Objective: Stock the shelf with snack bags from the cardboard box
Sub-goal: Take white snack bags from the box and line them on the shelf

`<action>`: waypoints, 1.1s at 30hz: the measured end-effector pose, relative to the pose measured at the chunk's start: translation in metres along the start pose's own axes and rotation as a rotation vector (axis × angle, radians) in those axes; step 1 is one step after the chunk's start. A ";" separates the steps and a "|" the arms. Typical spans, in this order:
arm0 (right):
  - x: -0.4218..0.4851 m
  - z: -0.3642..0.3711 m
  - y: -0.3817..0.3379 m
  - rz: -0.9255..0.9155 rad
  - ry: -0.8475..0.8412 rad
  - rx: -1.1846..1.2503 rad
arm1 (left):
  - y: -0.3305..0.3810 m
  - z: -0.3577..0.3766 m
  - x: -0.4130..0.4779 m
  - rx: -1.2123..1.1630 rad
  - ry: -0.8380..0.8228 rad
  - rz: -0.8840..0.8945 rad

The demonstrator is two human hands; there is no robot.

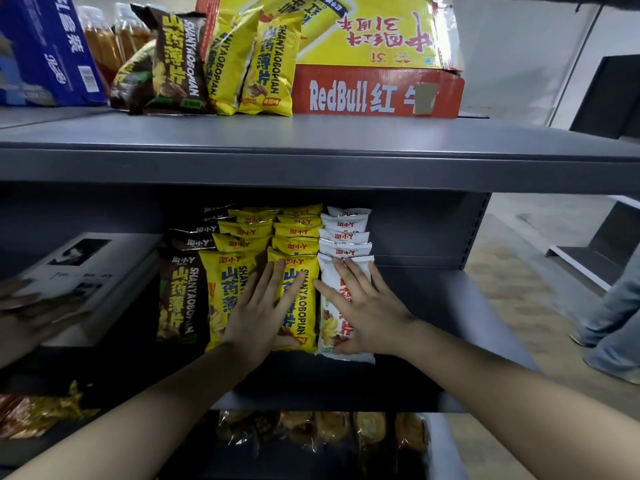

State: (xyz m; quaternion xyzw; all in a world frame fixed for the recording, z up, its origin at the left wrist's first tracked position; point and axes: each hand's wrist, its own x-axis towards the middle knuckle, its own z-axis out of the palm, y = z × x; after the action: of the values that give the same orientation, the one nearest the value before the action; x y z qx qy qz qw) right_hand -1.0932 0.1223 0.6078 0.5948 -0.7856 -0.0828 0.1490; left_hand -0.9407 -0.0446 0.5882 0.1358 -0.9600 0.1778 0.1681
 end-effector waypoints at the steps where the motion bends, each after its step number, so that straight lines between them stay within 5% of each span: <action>1: 0.000 0.000 0.000 0.004 -0.002 0.003 | 0.000 -0.001 0.000 0.001 0.003 -0.001; 7: -0.009 -0.005 -0.005 0.049 0.035 -0.083 | -0.009 -0.008 -0.013 0.007 0.092 0.019; 14: -0.021 -0.003 -0.023 0.043 0.257 -0.108 | -0.054 -0.001 -0.047 -0.130 0.013 -0.358; 33: 0.032 0.021 -0.034 -0.112 0.358 -0.146 | -0.087 0.012 -0.036 0.008 -0.075 -0.123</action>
State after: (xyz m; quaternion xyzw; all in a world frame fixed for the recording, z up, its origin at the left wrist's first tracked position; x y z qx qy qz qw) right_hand -1.0773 0.0807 0.5825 0.6305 -0.7041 -0.0408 0.3240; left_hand -0.8835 -0.1204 0.5903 0.2019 -0.9547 0.1659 0.1423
